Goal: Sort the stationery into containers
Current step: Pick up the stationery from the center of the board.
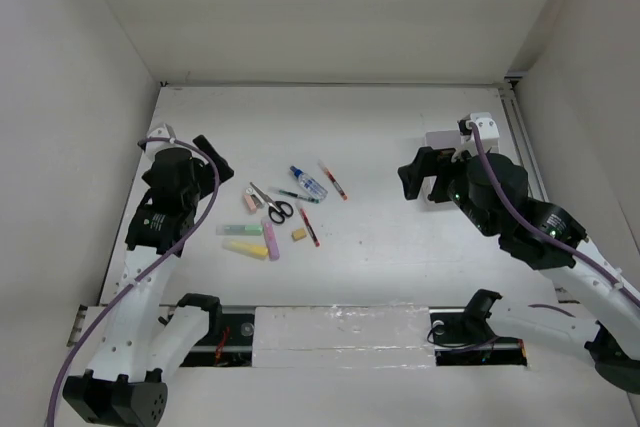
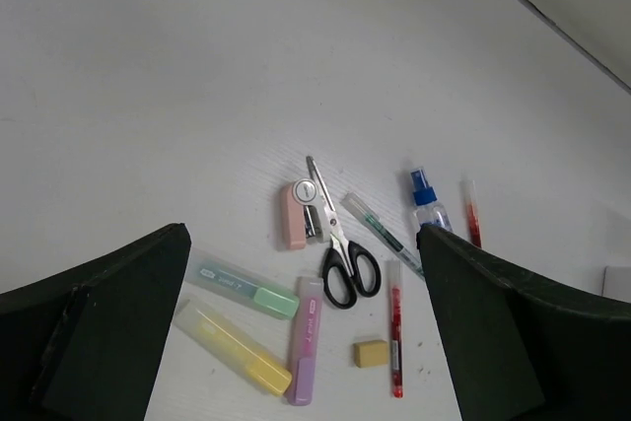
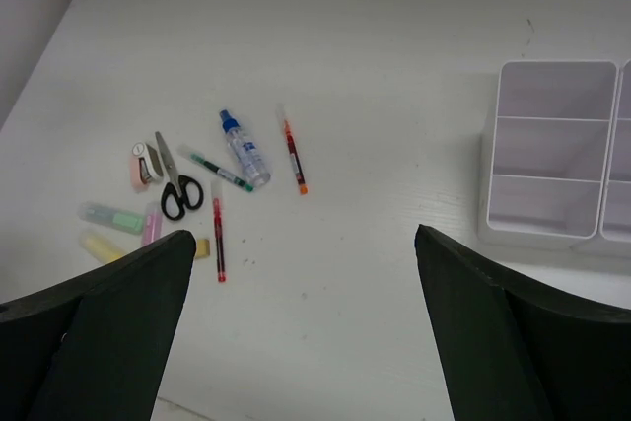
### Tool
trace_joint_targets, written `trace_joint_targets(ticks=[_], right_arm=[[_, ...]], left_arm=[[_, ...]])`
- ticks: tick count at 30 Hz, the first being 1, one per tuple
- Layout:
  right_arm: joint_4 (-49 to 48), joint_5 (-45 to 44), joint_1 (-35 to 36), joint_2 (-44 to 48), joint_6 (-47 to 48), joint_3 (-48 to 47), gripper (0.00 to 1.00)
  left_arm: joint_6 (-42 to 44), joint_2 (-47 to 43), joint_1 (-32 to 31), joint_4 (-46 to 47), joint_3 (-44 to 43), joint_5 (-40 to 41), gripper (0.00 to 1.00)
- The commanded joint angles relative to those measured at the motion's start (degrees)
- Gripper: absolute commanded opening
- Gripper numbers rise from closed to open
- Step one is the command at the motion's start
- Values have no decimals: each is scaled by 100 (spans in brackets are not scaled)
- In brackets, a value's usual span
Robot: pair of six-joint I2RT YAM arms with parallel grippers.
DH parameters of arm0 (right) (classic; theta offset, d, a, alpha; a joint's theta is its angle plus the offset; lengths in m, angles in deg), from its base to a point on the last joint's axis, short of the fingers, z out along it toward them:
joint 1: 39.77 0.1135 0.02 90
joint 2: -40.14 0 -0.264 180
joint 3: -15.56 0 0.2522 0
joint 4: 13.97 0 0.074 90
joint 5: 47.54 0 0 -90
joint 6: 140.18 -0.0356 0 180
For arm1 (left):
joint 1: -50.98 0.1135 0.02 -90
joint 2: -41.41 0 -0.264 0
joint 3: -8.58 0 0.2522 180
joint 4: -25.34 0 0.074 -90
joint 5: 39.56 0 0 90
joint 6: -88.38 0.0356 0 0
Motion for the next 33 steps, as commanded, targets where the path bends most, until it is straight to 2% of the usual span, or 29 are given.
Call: trace_joint_targets(ticks=[1, 9, 12, 15, 18, 19, 23, 27, 33], right_arm=[[-187, 67, -32, 69, 104, -236, 100], [-56, 119, -85, 69, 104, -298, 100], [7, 182, -85, 17, 51, -359, 100], [68, 234, -85, 17, 51, -412, 100], [68, 234, -138, 69, 51, -464, 100], [120, 234, -138, 69, 51, -465, 100], [182, 295, -191, 17, -2, -517, 100], [182, 480, -243, 17, -55, -465, 100], [77, 700, -243, 69, -55, -281, 100]], left_arm=[[15, -77, 25, 167, 8, 161, 100], [-37, -200, 25, 184, 8, 109, 100], [-90, 62, -79, 70, -246, 101, 100], [-406, 668, -562, -123, -755, 188, 100], [-931, 1450, -1528, -62, -1220, 416, 100], [-1090, 1687, -2053, -62, -1344, 643, 100], [-1993, 2995, -2864, -62, -1714, 1207, 100], [-2847, 3830, -3323, -71, -1925, 1646, 100], [-3508, 5150, -3323, -369, -2742, 1717, 100]])
